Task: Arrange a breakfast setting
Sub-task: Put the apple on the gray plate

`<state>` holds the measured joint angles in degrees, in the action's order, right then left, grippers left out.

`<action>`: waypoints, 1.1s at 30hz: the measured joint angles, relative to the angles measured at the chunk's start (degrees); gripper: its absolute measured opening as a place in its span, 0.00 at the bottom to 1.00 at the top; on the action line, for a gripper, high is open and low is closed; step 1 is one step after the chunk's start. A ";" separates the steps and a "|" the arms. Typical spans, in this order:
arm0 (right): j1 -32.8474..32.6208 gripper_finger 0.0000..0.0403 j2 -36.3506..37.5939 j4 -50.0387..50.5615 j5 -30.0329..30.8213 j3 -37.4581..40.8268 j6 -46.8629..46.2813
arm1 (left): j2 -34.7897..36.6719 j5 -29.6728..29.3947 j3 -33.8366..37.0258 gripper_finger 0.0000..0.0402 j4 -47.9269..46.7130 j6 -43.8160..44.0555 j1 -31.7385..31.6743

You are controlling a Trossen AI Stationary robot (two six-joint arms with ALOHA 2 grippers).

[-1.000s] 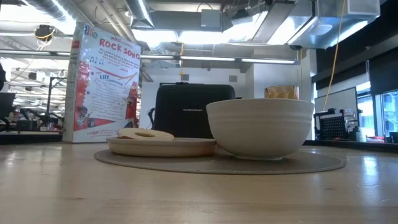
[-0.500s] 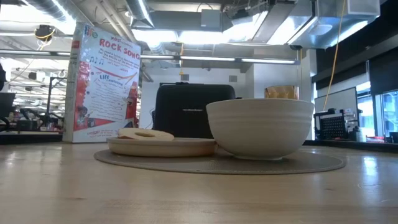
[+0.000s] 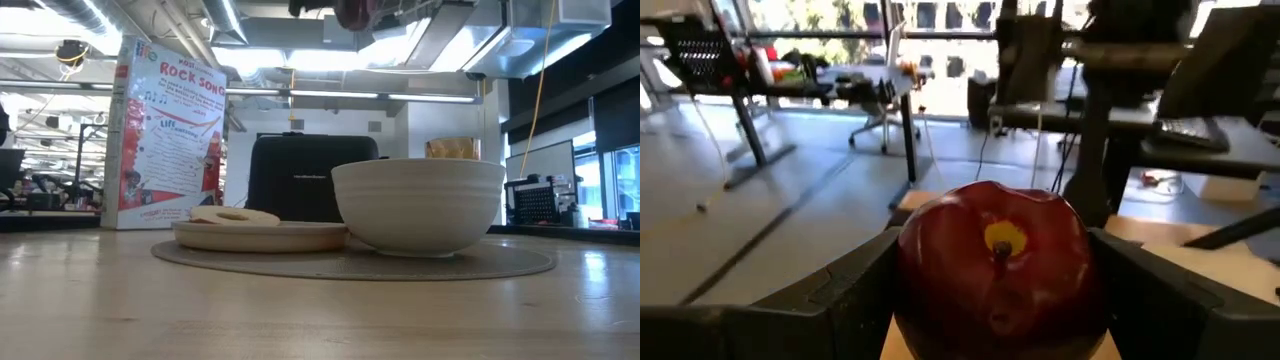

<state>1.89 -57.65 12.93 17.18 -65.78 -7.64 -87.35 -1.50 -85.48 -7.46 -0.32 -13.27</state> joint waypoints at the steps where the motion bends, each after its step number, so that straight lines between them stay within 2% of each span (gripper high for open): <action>1: 0.02 0.80 0.63 0.19 0.48 0.00 0.00 | 0.02 0.02 0.62 0.72 0.01 0.26 -0.08; 9: -0.02 0.80 4.38 7.04 1.80 0.00 -5.49 | 0.02 4.02 11.80 0.72 1.11 6.72 -0.90; 19: 0.00 0.80 4.14 10.40 1.82 0.02 -7.76 | 0.00 3.50 25.38 0.72 7.65 12.15 5.49; 26: 0.00 0.80 4.16 10.14 1.79 0.02 -8.74 | 0.00 -2.01 37.62 0.72 18.07 16.72 11.14; 29: 0.00 0.80 3.98 11.21 1.78 0.02 -8.81 | 0.00 -4.51 42.50 0.72 26.08 16.72 12.68; 33: 0.00 0.80 3.29 11.84 1.92 0.07 -8.67 | 0.00 -6.79 47.96 0.72 31.99 16.42 14.71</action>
<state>1.89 -54.36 24.76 19.10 -65.70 -16.31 -87.35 -8.29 -37.52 24.53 16.10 1.44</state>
